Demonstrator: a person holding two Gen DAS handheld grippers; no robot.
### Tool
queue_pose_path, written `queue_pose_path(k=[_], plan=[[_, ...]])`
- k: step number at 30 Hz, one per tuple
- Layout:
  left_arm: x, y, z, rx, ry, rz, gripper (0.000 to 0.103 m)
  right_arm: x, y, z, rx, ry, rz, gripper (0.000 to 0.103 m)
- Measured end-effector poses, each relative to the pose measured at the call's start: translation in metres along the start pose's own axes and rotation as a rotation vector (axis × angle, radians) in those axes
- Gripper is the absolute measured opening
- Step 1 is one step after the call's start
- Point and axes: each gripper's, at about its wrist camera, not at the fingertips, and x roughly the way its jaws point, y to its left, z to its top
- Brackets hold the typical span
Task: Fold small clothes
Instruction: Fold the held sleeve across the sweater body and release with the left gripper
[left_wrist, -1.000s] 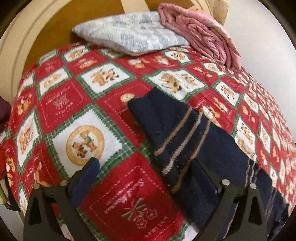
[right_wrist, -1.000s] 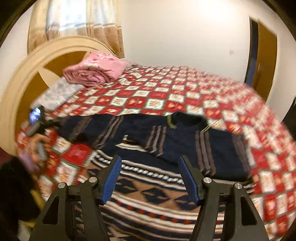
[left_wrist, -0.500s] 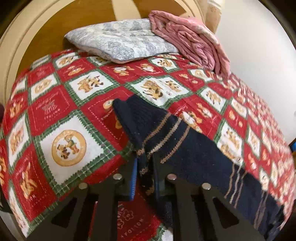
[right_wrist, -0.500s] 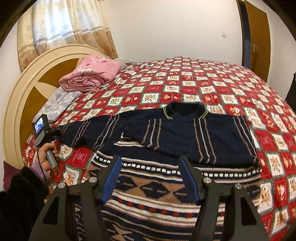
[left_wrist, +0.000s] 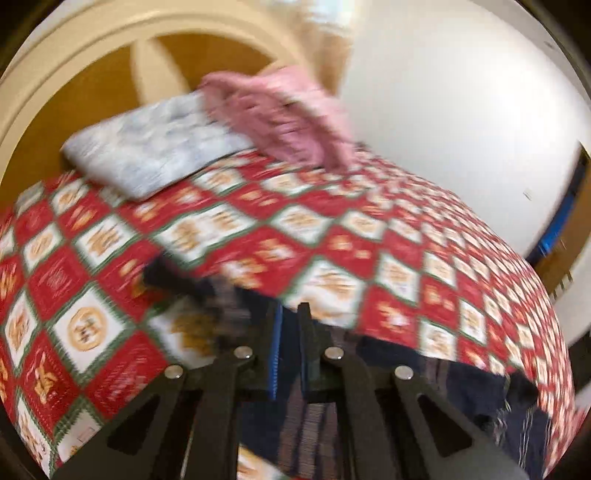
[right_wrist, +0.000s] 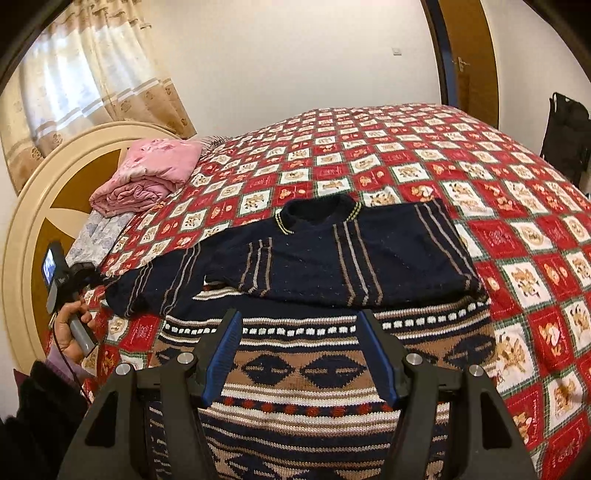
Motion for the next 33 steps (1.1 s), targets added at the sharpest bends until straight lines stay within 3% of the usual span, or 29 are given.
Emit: queue_pose_path(k=[8,11,14,16,18,21,24,28,30,33], plan=[[-0.059,-0.148,-0.045,0.276,-0.064,-0.230,0.008,-0.002,-0.021,0.000,0.052,-0.008,-0.007,0.065],[-0.068,-0.193,-0.067,0.348,-0.032,-0.315,0.008,-0.003,-0.028,-0.001,0.070,-0.001,-0.007,0.065],[-0.061,-0.200,-0.071,0.333,-0.014,-0.295,0.015,-0.007,-0.032,-0.002,0.059,-0.001,0.000,0.065],[-0.051,-0.184,-0.063,0.282,-0.007,-0.241,0.029,-0.012,-0.033,-0.003,0.038,-0.013,-0.011,0.065],[-0.040,-0.145,-0.048,0.207,-0.024,-0.118,0.075,-0.015,-0.037,-0.002,0.033,-0.027,-0.030,0.065],[-0.042,-0.075,-0.030,0.106,-0.102,0.064,0.079,-0.009,-0.046,-0.001,0.072,-0.016,-0.024,0.065],[-0.035,0.000,-0.009,-0.039,-0.074,0.170,0.083,0.005,-0.047,-0.002,0.099,0.020,-0.012,0.065],[-0.014,0.080,-0.002,-0.262,0.005,0.221,0.083,0.022,-0.034,-0.006,0.087,0.064,0.018,0.065],[0.000,0.100,-0.005,-0.327,0.043,0.239,0.083,0.026,-0.025,-0.007,0.061,0.074,0.027,0.065],[0.026,0.103,-0.014,-0.344,0.112,0.241,0.083,0.026,-0.015,-0.007,0.029,0.078,0.023,0.065]])
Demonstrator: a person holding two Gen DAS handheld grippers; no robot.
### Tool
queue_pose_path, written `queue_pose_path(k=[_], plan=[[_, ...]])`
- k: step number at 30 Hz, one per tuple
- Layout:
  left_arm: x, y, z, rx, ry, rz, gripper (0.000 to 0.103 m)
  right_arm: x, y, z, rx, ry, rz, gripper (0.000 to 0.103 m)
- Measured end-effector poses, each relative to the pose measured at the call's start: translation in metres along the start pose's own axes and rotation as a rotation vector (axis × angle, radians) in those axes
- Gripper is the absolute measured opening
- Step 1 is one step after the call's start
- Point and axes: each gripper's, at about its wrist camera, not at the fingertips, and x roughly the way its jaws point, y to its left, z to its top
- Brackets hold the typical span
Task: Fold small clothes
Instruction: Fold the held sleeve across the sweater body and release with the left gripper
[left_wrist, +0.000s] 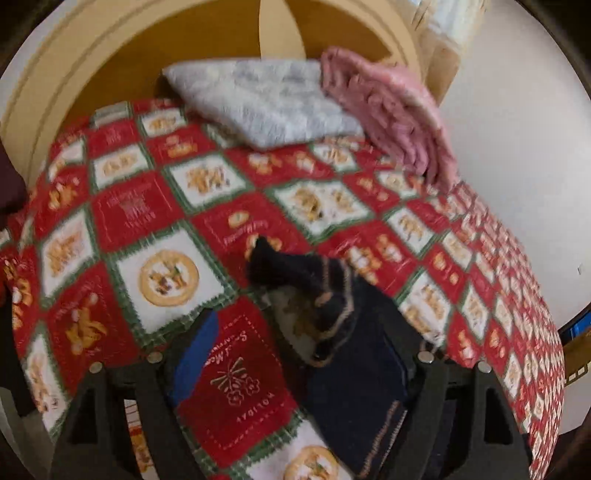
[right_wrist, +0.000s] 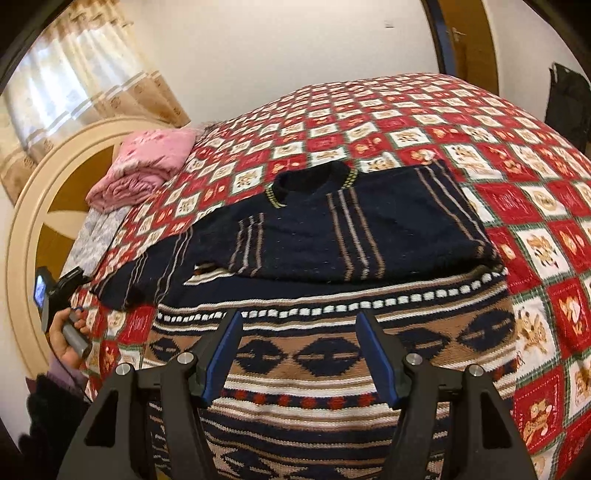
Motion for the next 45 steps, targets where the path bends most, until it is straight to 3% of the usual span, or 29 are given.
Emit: queue_pose_path(k=[4,7,8,9,10,13,16,21,25,30,33,37,41,45], plan=[[0.033,-0.014,-0.006,0.003,0.108,-0.032,0.083,-0.003,-0.001,0.000,-0.001,0.000,-0.018,0.065],[0.034,-0.018,-0.007,0.004,0.075,-0.023,0.070,-0.007,-0.005,0.000,0.014,-0.006,-0.029,0.065],[0.033,-0.019,-0.006,0.008,0.073,-0.043,0.048,-0.008,-0.006,0.000,0.018,-0.008,-0.032,0.065],[0.035,-0.019,-0.005,0.008,0.083,-0.066,0.017,-0.009,-0.007,0.000,0.020,-0.010,-0.034,0.065],[0.038,-0.019,-0.004,0.002,0.105,-0.129,0.005,-0.009,-0.008,0.000,0.023,-0.009,-0.033,0.065],[0.031,-0.022,-0.006,0.008,0.090,-0.126,0.007,-0.010,-0.011,0.001,0.037,-0.006,-0.019,0.065],[0.004,-0.040,-0.008,0.080,0.005,-0.140,0.007,-0.013,-0.013,0.001,0.036,-0.014,-0.022,0.065],[-0.053,-0.094,-0.025,0.260,-0.122,-0.252,0.007,-0.020,-0.028,0.001,0.065,-0.023,-0.033,0.065],[-0.106,-0.160,-0.070,0.470,-0.200,-0.373,0.007,-0.023,-0.044,-0.003,0.107,-0.015,-0.039,0.065],[-0.166,-0.237,-0.160,0.723,-0.281,-0.491,0.007,-0.034,-0.062,-0.005,0.149,-0.033,-0.046,0.065],[-0.182,-0.272,-0.210,0.826,-0.255,-0.576,0.007,-0.044,-0.072,-0.006,0.154,-0.053,-0.056,0.065],[-0.182,-0.301,-0.269,0.920,-0.209,-0.625,0.007,-0.053,-0.091,-0.011,0.192,-0.062,-0.065,0.065],[-0.185,-0.316,-0.327,1.010,-0.183,-0.642,0.007,-0.059,-0.109,-0.015,0.214,-0.068,-0.085,0.065],[-0.174,-0.321,-0.364,1.043,-0.082,-0.646,0.009,-0.064,-0.124,-0.019,0.240,-0.076,-0.106,0.065]])
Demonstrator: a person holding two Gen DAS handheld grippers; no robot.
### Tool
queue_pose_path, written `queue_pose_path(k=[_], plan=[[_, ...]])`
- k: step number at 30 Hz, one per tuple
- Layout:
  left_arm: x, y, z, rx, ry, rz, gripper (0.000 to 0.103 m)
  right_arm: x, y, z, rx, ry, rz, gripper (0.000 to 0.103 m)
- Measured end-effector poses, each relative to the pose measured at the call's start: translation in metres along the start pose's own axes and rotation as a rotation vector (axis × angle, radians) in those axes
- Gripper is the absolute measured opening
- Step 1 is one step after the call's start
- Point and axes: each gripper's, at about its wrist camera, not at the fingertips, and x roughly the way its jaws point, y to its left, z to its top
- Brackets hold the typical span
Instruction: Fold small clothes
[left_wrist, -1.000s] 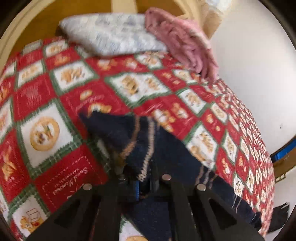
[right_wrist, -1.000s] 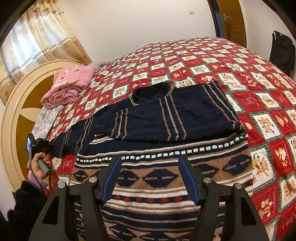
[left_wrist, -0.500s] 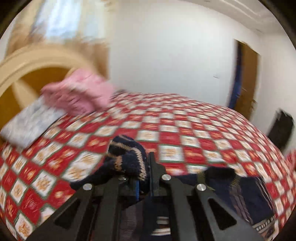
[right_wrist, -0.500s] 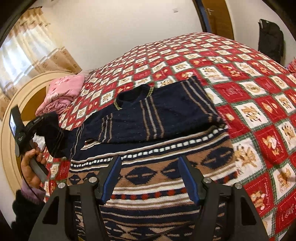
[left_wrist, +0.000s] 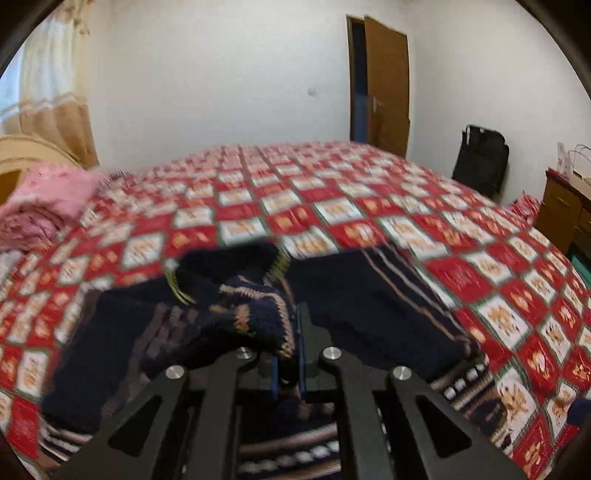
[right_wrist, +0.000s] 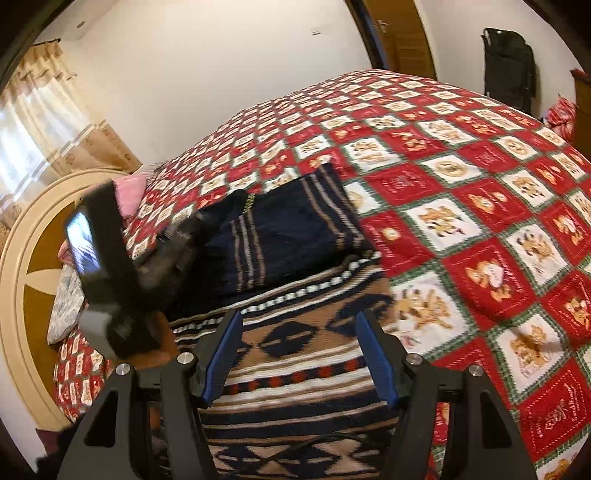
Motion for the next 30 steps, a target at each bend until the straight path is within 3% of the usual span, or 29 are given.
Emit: queue_pose_path(k=[2,4,6,9,11,15,18,22,25,28,30], plan=[[0.017,-0.004,-0.010,-0.018,0.091,-0.041,0.011,0.000,-0.005,-0.001,0.012,0.000,-0.003,0.065],[0.030,-0.006,-0.018,-0.038,0.188,-0.087,0.020,0.002,-0.006,-0.001,0.016,0.007,0.003,0.065],[0.033,-0.004,-0.024,-0.061,0.285,-0.149,0.046,0.005,-0.006,-0.002,0.019,0.016,0.015,0.065],[0.008,0.002,-0.029,-0.089,0.272,-0.176,0.070,0.010,-0.008,-0.001,0.040,0.036,0.049,0.065],[-0.014,0.012,-0.034,-0.118,0.266,-0.210,0.079,0.013,-0.010,0.001,0.057,0.042,0.081,0.065],[-0.056,0.040,-0.049,-0.181,0.251,-0.235,0.083,0.019,-0.002,0.015,0.053,0.044,0.133,0.065],[-0.079,0.068,-0.058,-0.199,0.204,-0.104,0.083,0.038,0.021,0.032,-0.018,0.067,0.200,0.078],[-0.080,0.099,-0.062,-0.209,0.201,0.080,0.083,0.079,0.066,0.042,-0.136,0.124,0.218,0.079],[-0.081,0.124,-0.066,-0.249,0.203,0.142,0.083,0.108,0.119,0.028,-0.425,0.129,0.124,0.079],[-0.087,0.149,-0.071,-0.282,0.192,0.204,0.083,0.128,0.160,0.000,-0.764,0.047,-0.038,0.079],[-0.093,0.163,-0.076,-0.309,0.186,0.223,0.083,0.144,0.172,-0.012,-0.900,-0.007,-0.163,0.079]])
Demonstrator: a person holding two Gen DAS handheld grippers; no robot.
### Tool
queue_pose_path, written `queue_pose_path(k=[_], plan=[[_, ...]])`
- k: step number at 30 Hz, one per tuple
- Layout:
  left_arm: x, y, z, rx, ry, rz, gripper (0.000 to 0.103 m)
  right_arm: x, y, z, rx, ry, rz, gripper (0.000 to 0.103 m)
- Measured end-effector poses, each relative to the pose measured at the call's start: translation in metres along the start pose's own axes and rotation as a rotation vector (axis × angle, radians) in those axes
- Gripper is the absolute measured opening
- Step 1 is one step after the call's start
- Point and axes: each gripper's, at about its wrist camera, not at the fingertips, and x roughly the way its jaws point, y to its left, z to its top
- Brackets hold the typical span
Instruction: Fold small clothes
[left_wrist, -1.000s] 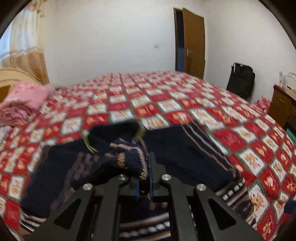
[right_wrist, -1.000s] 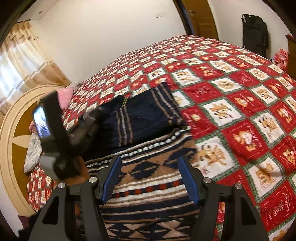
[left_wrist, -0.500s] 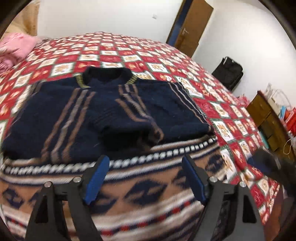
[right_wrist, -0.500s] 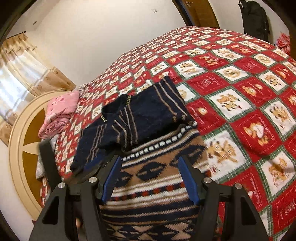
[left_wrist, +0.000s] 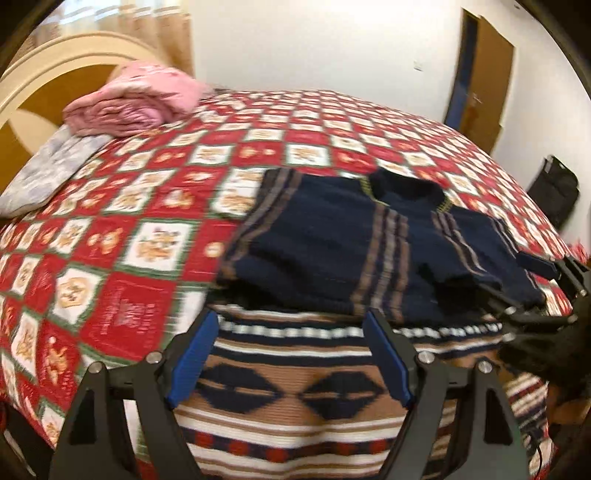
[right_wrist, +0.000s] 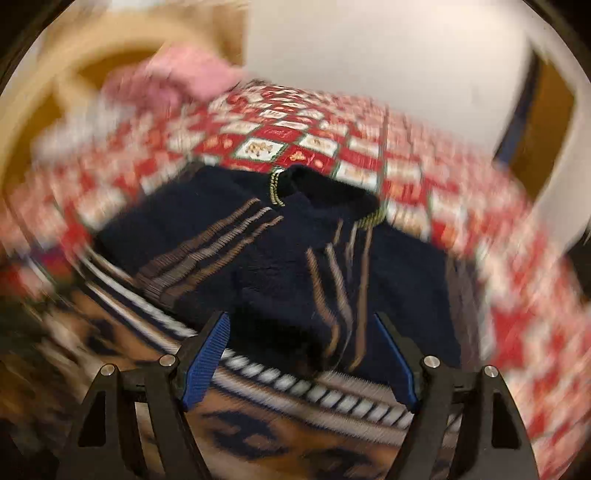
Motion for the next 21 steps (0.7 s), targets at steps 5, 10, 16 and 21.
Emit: queue_pose_path(k=[5,10,16,21], plan=[[0.003,0.021,0.002,-0.047,-0.004,0.011,0.083,0.038,-0.027,-0.001,0.143,0.103,0.026,0.047],[0.014,0.035,0.004,-0.094,0.023,0.034,0.083,0.062,-0.068,-0.009,0.358,0.160,0.189,0.007],[0.013,0.038,0.012,-0.113,0.016,0.030,0.083,0.038,-0.131,-0.006,0.567,0.028,0.287,0.007],[0.012,0.033,0.020,-0.094,-0.025,0.039,0.083,0.029,-0.157,-0.048,0.689,-0.002,0.292,0.007]])
